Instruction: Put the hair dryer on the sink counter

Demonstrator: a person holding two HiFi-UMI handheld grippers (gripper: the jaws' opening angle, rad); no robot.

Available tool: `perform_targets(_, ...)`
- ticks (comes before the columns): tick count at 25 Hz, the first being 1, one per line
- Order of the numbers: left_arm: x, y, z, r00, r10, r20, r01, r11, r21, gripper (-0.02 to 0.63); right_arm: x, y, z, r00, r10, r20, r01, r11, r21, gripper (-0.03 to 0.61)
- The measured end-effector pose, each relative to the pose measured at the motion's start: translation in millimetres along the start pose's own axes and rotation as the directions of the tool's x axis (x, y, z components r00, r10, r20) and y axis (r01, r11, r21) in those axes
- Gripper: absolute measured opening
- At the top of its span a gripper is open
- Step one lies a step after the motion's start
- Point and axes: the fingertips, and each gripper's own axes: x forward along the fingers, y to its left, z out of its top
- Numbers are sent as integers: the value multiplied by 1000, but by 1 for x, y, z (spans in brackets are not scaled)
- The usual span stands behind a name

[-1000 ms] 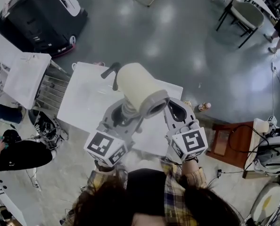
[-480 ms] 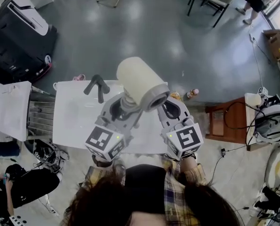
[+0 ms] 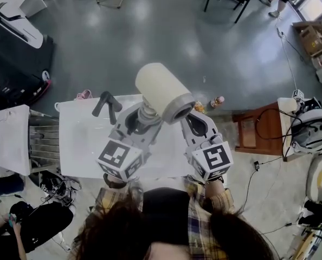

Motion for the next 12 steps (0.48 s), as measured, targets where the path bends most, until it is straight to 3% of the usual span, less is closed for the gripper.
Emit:
perform_targets(4, 5, 8, -10, 1000, -11, -22, 12, 998, 55, 186, 4, -3, -3, 1000, -20, -4, 20, 1000, 19, 15)
perform_targets(12, 21, 18, -34, 994, -25, -106, 34, 996, 83, 186, 0, -4, -20, 997, -50, -50, 53, 998, 44, 15)
